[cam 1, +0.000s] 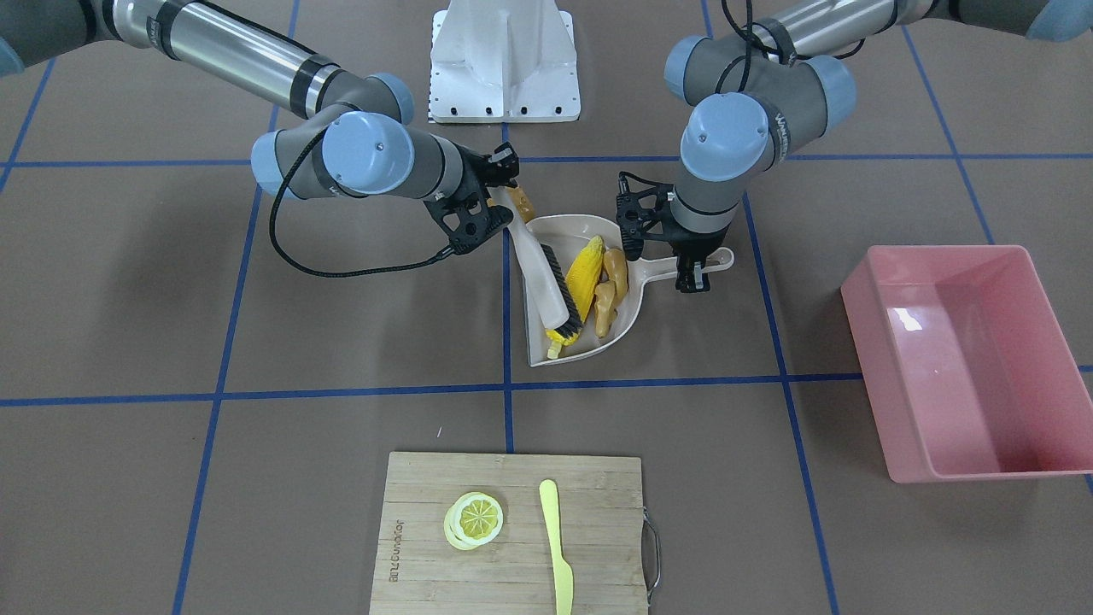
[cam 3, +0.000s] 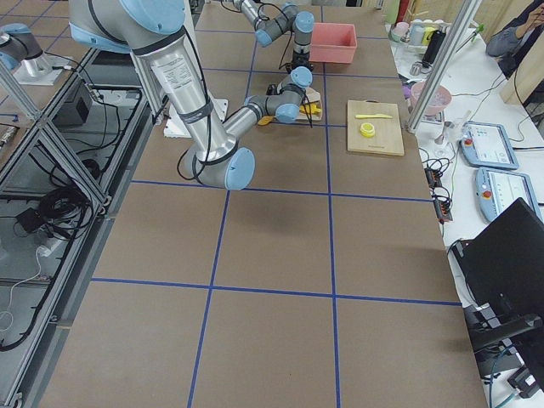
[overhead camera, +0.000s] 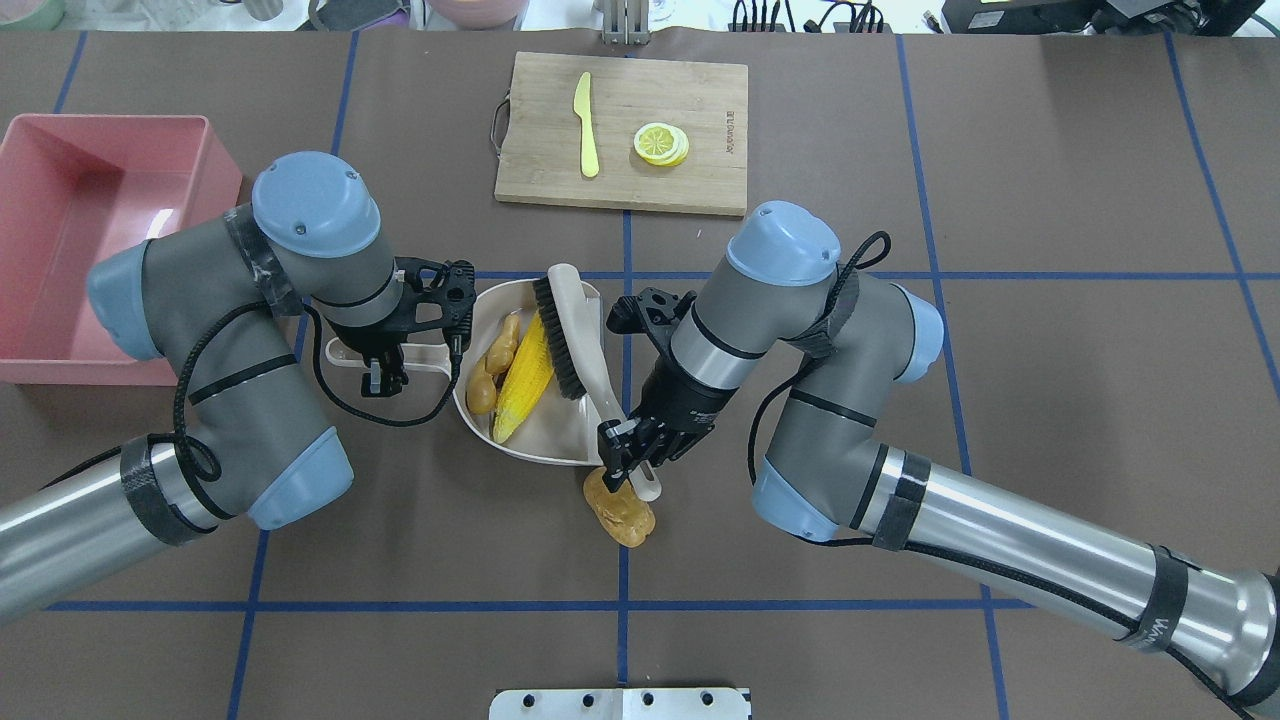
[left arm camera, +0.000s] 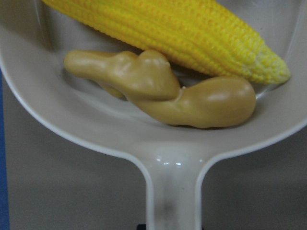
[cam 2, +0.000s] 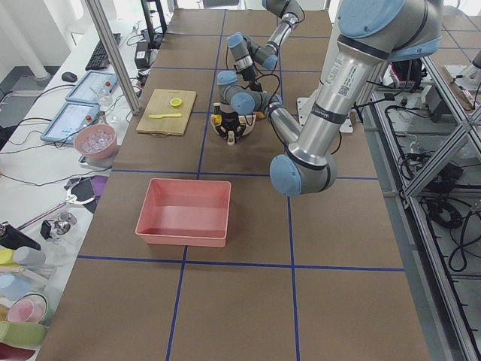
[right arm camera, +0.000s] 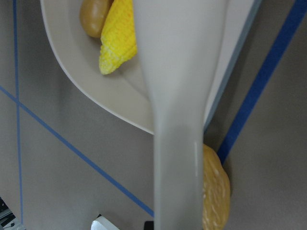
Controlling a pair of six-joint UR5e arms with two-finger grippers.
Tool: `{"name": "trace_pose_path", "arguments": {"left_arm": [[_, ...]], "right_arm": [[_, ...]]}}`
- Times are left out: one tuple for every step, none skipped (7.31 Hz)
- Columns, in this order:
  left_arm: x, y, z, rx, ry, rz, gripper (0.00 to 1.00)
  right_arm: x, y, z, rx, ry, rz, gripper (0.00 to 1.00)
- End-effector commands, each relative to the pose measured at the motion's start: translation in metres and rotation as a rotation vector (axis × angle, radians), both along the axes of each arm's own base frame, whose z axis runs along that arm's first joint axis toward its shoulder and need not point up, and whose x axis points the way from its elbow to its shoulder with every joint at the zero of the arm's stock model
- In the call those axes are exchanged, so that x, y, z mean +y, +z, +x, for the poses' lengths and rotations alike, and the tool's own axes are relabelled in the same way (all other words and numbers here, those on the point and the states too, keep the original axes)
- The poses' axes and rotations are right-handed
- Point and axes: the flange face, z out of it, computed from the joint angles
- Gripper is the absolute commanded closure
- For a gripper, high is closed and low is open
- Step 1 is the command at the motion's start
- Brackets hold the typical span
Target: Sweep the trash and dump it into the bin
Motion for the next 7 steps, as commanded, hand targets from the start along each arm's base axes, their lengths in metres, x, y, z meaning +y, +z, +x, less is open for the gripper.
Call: {"name": "trace_pose_path", "arguments": {"left_arm": [[0.0,0.001,0.001,-0.001,0.0,-0.001,1.0],[0.0,0.001,0.001,0.001,-0.002,-0.001,1.0],[-0.001,0.0,0.001,0.01,-0.003,0.006,1.0],[-0.001,0.001,0.001,0.018,-0.004,0.01,1.0],[-0.001,0.004,0.001,0.027,-0.007,0.015,1.0],[-0.002,0.005,0.002,0.039,-0.009,0.023,1.0],[-0.002,0.005,0.003,0.046,-0.009,0.028,1.0]], "right_arm": [[0.002,0.007,0.069,0.055,-0.005,-0.107,1.0],[0.027,0.009,0.088,0.098,-0.006,-0.183,1.0],[0.056,0.012,0.089,0.119,-0.047,-0.236,1.0],[0.079,0.003,0.081,0.139,-0.081,-0.283,1.0],[0.102,-0.012,0.073,0.164,-0.086,-0.338,1.0],[0.118,-0.027,0.076,0.175,-0.067,-0.369,1.0],[0.13,-0.03,0.073,0.196,-0.046,-0.396,1.0]]}}
